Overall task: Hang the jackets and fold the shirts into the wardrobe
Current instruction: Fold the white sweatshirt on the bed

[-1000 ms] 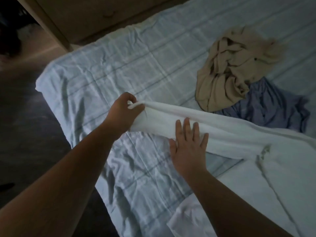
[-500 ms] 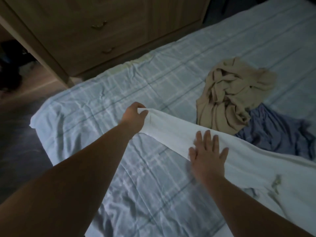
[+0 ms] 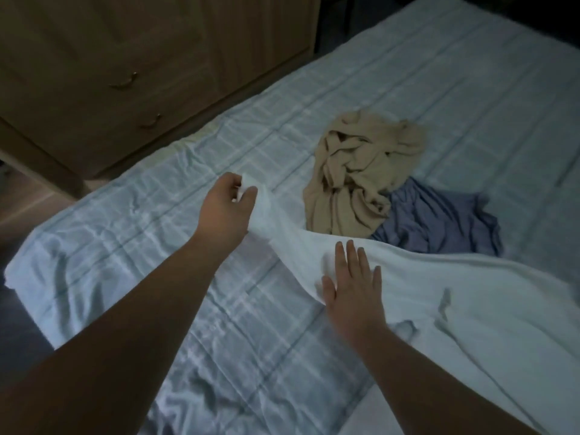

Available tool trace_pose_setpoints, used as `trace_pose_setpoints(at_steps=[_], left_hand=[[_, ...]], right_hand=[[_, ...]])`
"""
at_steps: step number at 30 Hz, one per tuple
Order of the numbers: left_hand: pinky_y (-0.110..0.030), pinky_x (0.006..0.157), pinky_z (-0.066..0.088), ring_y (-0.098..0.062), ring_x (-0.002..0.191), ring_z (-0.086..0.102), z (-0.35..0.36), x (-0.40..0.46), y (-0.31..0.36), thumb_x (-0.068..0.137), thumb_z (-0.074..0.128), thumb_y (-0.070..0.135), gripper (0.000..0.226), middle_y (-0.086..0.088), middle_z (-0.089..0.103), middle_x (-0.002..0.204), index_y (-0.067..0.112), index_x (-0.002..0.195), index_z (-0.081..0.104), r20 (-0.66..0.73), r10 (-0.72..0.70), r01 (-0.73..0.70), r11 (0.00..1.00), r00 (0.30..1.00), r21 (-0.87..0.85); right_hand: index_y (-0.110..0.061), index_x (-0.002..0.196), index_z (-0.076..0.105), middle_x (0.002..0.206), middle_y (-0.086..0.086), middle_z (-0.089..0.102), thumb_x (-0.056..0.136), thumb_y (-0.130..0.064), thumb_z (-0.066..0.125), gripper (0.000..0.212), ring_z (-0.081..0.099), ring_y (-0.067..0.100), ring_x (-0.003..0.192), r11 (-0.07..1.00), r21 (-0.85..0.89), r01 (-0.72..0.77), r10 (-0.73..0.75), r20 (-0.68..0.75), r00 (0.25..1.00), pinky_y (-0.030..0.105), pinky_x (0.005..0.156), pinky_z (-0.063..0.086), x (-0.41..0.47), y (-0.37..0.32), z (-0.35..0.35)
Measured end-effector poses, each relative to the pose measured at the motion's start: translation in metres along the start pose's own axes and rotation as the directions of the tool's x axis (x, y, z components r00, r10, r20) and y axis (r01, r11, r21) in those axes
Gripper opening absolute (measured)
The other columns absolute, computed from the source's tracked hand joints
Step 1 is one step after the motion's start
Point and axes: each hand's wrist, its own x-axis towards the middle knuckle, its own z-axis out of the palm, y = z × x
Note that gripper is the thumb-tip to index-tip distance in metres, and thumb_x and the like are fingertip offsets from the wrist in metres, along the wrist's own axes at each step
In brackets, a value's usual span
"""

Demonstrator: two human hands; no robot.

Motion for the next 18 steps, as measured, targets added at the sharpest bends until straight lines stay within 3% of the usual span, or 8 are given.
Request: trace_pose_setpoints(at_steps=[2, 4, 9, 11, 14, 18], left_hand=[[-0.035, 0.064, 0.052, -0.014, 0.07, 0.062, 0.035, -0.019, 0.048, 0.093, 0.059, 0.024, 0.011, 0.005, 0.06, 0.075, 0.014, 0.091, 0.057, 0.018, 0.102, -0.101, 0.994, 0.995, -0.046], [-0.021, 0.064, 0.046, -0.004, 0.071, 0.059, 0.083, -0.049, 0.095, 0.095, 0.058, 0.023, 0.005, 0.009, 0.06, 0.079, 0.019, 0.093, 0.055, 0.073, 0.195, -0.189, 0.979, 0.978, -0.081], [-0.011, 0.06, 0.035, 0.001, 0.071, 0.051, 0.228, -0.174, 0.167, 0.098, 0.056, 0.021, 0.001, 0.007, 0.058, 0.086, 0.021, 0.098, 0.055, 0.325, 0.311, -0.259, 0.946, 0.893, -0.194], [-0.009, 0.072, 0.038, -0.002, 0.084, 0.055, 0.282, -0.233, 0.174, 0.096, 0.057, 0.019, 0.01, 0.006, 0.063, 0.098, 0.021, 0.105, 0.061, 0.412, 0.338, -0.264, 0.938, 0.847, -0.227], [-0.014, 0.081, 0.035, -0.002, 0.093, 0.05, 0.347, -0.318, 0.168, 0.094, 0.057, 0.018, 0.017, 0.003, 0.064, 0.105, 0.02, 0.108, 0.066, 0.536, 0.378, -0.327, 0.925, 0.755, -0.191], [-0.007, 0.086, 0.032, -0.006, 0.1, 0.054, 0.408, -0.405, 0.139, 0.093, 0.058, 0.02, 0.021, 0.005, 0.069, 0.107, 0.021, 0.109, 0.072, 0.663, 0.376, -0.412, 0.904, 0.647, -0.112]], right_hand=[[-0.019, 0.158, 0.004, 0.165, 0.004, 0.007, 0.097, -0.046, 0.015, 0.067, 0.009, 0.025, 0.152, 0.995, 0.092, -0.045, 0.053, -0.08, 0.995, 0.056, 0.119, 0.017, -0.03, 0.018, -0.013], [-0.017, 0.157, 0.013, 0.164, 0.005, 0.016, 0.097, -0.043, 0.022, 0.067, 0.018, 0.026, 0.15, 0.984, 0.148, -0.098, 0.118, -0.131, 0.984, 0.057, 0.116, 0.025, -0.066, 0.045, -0.023], [-0.019, 0.156, 0.01, 0.16, 0.0, 0.014, 0.093, -0.042, 0.029, 0.07, 0.024, 0.022, 0.147, 0.919, 0.26, -0.298, 0.357, -0.222, 0.907, 0.05, 0.113, 0.029, -0.157, 0.131, -0.035], [-0.019, 0.156, 0.013, 0.16, -0.001, 0.015, 0.092, -0.039, 0.035, 0.07, 0.024, 0.023, 0.147, 0.879, 0.303, -0.368, 0.443, -0.236, 0.865, 0.049, 0.114, 0.028, -0.193, 0.167, -0.033], [-0.009, 0.151, 0.032, 0.159, 0.006, 0.029, 0.087, -0.035, 0.051, 0.071, 0.031, 0.029, 0.145, 0.828, 0.347, -0.441, 0.535, -0.249, 0.807, 0.054, 0.113, 0.032, -0.249, 0.22, -0.023], [-0.012, 0.155, 0.022, 0.162, 0.004, 0.021, 0.09, -0.035, 0.043, 0.072, 0.022, 0.024, 0.149, 0.752, 0.441, -0.489, 0.631, -0.27, 0.727, 0.043, 0.119, 0.022, -0.317, 0.281, -0.008]])
